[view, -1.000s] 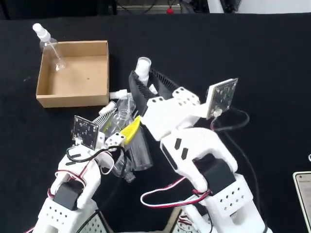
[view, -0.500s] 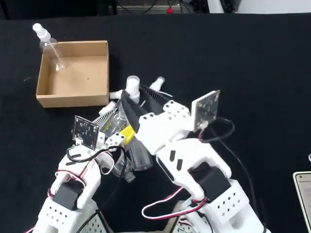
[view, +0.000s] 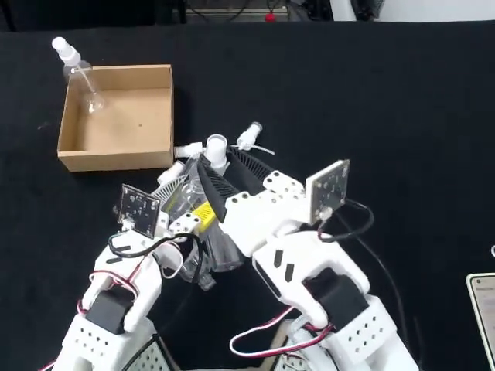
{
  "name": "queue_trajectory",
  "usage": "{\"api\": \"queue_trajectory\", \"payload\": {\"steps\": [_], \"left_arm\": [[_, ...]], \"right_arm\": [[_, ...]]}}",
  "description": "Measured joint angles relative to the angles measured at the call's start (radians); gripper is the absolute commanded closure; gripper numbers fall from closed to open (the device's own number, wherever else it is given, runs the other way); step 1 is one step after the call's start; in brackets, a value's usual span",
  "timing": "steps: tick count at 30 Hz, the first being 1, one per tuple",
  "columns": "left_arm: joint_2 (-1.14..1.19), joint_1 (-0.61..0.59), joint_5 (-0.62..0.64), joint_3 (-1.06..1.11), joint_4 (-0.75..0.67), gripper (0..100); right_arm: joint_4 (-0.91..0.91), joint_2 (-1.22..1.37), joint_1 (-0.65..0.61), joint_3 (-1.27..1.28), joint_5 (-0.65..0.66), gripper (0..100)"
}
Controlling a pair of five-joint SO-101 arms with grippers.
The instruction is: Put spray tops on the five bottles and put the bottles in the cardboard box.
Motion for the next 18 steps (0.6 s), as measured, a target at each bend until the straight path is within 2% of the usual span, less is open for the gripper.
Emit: {"api": "queue_trajectory", "payload": {"steps": [4, 9, 18], "left_arm": [[0.000, 0.000, 0.000, 0.000, 0.000, 92], [0.000, 0.000, 0.000, 0.000, 0.000, 92], [0.000, 0.000, 0.000, 0.000, 0.000, 92]], "right_arm": [[-0.032, -0.005, 0.000, 0.003, 0.055, 97.8], [-0.114, 0.012, -0.002, 0.041, 0.061, 97.7], [-0.081, 0.075, -0.002, 0.041, 0.061, 97.7]]}}
